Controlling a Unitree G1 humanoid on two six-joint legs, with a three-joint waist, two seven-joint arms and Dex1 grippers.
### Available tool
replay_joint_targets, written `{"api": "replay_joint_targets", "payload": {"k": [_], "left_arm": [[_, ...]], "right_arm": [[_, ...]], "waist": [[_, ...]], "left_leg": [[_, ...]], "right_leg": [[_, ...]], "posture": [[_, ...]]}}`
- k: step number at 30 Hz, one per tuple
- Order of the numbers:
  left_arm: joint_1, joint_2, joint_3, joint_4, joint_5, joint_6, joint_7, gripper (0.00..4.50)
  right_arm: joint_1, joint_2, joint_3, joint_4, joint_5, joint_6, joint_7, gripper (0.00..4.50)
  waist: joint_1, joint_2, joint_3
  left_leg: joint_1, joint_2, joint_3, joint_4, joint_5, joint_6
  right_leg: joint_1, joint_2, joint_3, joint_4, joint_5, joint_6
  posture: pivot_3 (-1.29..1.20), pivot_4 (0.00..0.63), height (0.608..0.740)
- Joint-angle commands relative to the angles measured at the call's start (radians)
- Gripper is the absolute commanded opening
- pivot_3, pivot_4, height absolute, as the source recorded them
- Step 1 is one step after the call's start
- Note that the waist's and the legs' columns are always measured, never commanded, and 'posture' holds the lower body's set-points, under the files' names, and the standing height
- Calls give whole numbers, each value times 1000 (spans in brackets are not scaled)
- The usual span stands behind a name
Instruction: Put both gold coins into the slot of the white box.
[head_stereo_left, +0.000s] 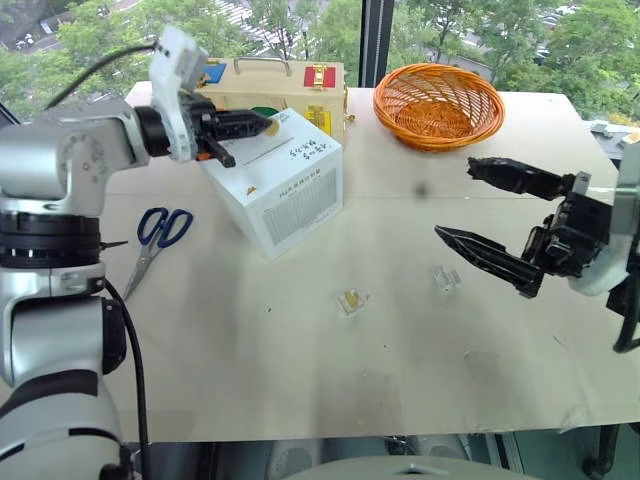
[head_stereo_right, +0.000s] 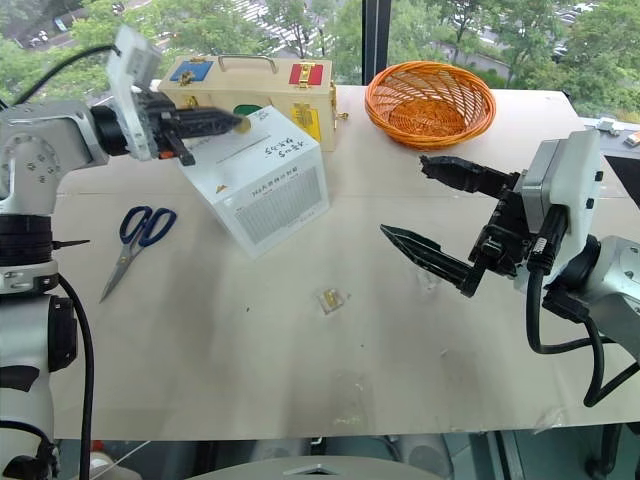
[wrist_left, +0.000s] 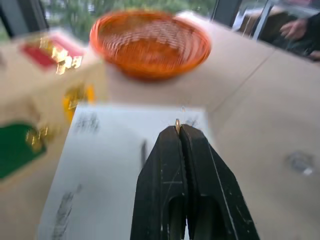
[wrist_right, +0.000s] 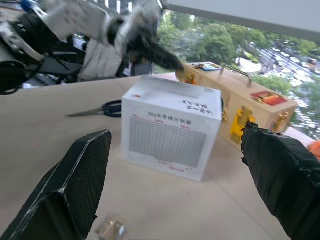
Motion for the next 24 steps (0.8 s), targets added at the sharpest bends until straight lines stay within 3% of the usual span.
{"api": "replay_joint_targets", "payload": {"k": [1,11,18,22,24], "left_arm": [[-60,25,-30,56,75,-62,-73,0],[-112,-37,-81,177,201,-134,-153,0],[-71,-49,-67,109,259,-210,-140,0],[-63,-65,38,32,172,-160,-135,1164],[-66,-58,117,-21,65,-54,-166,2158]], "right_arm": [[-30,-6,1,-3,27,-29,14,4431],[-40,-5,46,-2,-15,-35,8,4431],[-23,-6,49,-12,-24,-30,-9,4431],[23,-20,99,-27,-94,-7,-6,4500],[53,-5,152,-31,-130,7,-28,4500]], "waist": [[2,0,0],[4,0,0],[3,0,0],[2,0,0],[1,-1,0]], "left_leg": [[-1,0,0,0,0,0],[-2,0,0,0,0,0],[-1,0,0,0,0,0],[-1,0,0,0,0,0],[-2,0,-1,0,0,0]], "right_leg": [[-1,0,0,-1,0,0],[-2,0,0,0,0,1],[-2,0,1,2,0,1],[-2,0,1,2,0,1],[-3,0,1,2,0,1]], "posture": [[0,150,740],[0,150,740],[0,150,740],[0,150,740],[0,150,740]]}}
